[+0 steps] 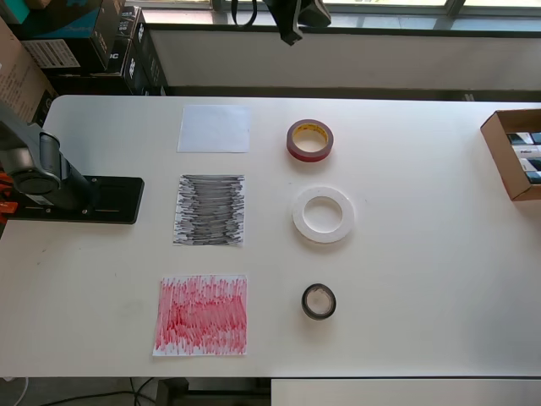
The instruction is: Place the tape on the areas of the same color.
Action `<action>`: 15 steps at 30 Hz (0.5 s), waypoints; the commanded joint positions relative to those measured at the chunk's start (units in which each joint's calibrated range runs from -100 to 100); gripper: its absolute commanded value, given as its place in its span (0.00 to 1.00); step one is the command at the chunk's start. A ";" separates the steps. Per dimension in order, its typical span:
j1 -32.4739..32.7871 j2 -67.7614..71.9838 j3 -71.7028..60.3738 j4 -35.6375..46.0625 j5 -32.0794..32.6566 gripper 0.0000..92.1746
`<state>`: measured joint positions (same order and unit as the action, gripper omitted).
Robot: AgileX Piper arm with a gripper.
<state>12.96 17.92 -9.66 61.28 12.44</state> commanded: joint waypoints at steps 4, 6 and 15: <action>-0.39 8.56 -1.65 4.95 1.73 0.01; -0.39 9.77 -1.56 5.04 2.14 0.01; 0.08 16.88 -0.65 8.01 1.65 0.01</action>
<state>12.96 32.44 -10.16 68.18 14.43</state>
